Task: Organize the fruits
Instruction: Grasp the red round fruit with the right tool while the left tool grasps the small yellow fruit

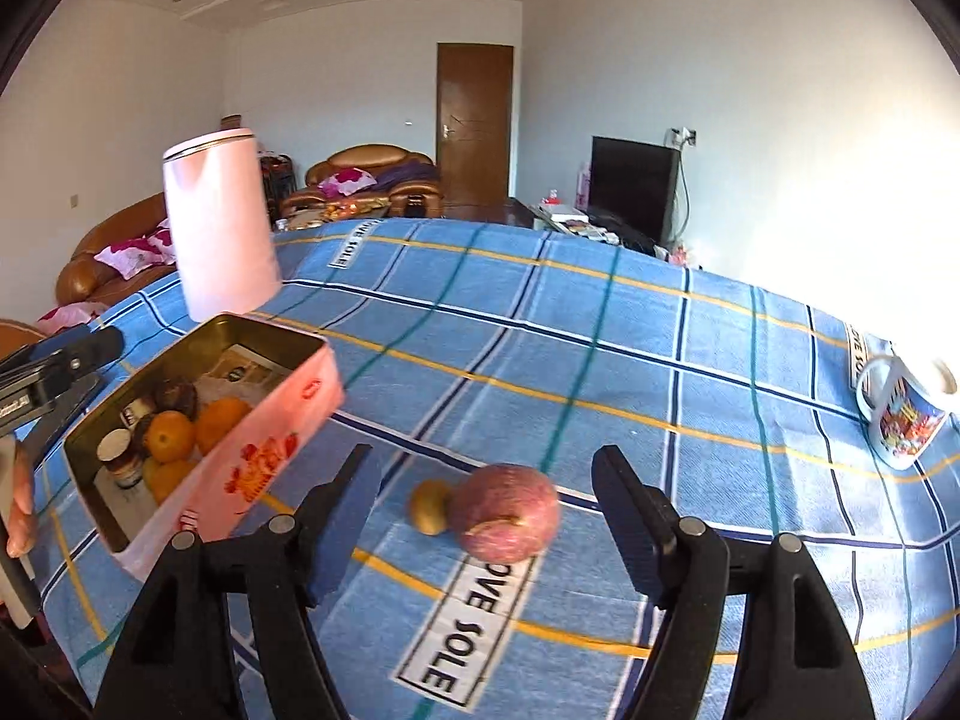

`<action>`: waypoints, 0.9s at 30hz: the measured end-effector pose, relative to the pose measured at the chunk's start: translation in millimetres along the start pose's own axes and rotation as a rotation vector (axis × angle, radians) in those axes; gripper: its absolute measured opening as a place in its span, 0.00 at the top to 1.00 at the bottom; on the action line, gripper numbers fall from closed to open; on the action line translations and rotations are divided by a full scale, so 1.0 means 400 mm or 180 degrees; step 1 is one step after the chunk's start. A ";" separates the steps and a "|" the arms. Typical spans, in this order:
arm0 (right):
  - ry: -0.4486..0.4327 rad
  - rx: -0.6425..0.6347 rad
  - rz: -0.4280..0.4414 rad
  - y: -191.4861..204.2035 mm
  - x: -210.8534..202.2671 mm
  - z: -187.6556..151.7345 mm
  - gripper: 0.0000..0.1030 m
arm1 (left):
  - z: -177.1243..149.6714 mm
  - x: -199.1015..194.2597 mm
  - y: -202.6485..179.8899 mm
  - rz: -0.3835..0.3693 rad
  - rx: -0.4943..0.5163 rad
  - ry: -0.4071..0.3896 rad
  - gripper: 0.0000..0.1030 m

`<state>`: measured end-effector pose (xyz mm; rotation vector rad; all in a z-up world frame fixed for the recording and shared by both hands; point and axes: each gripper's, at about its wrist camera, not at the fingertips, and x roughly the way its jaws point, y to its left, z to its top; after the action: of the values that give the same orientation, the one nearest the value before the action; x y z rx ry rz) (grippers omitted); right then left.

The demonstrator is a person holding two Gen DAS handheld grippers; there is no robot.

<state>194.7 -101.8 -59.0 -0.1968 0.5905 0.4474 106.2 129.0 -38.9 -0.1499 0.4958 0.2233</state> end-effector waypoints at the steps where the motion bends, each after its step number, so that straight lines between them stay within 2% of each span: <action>1: 0.0051 0.0042 -0.0010 -0.013 0.009 -0.001 0.28 | 0.000 0.001 -0.022 -0.0025 0.0050 0.0007 0.12; 5: 0.0181 0.0177 0.0015 -0.036 0.035 -0.011 0.28 | -0.006 0.005 -0.104 -0.0121 0.0232 0.0039 0.11; 8: 0.0277 0.0236 0.0140 -0.035 0.058 -0.012 0.28 | -0.011 0.011 -0.152 -0.0164 0.0340 0.0066 0.11; 13: 0.0653 0.0378 0.0298 -0.051 0.128 -0.031 0.28 | -0.015 0.024 -0.199 -0.0200 0.0453 0.0113 0.11; 14: 0.0656 0.0491 0.0396 -0.064 0.129 -0.035 0.30 | -0.016 0.026 -0.207 -0.0204 0.0472 0.0120 0.11; 15: 0.0668 0.0571 0.0491 -0.073 0.130 -0.038 0.39 | -0.017 0.029 -0.214 -0.0209 0.0489 0.0132 0.11; 16: 0.0650 0.0620 0.0588 -0.080 0.125 -0.039 0.45 | -0.018 0.030 -0.224 -0.0219 0.0504 0.0143 0.11; 17: 0.0645 0.0631 0.0558 -0.084 0.120 -0.039 0.48 | -0.018 0.033 -0.236 -0.0230 0.0522 0.0155 0.11; 21: 0.0504 0.0666 0.0431 -0.108 0.084 -0.050 0.48 | -0.022 0.043 -0.287 -0.0291 0.0637 0.0193 0.11; 27: 0.0202 0.0599 -0.0031 -0.164 0.017 -0.058 0.48 | -0.037 0.091 -0.390 -0.0388 0.0831 0.0362 0.11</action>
<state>218.5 -164.6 -78.3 -0.0343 0.6898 0.3746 169.5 -18.0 -55.8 0.0624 0.6219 0.0297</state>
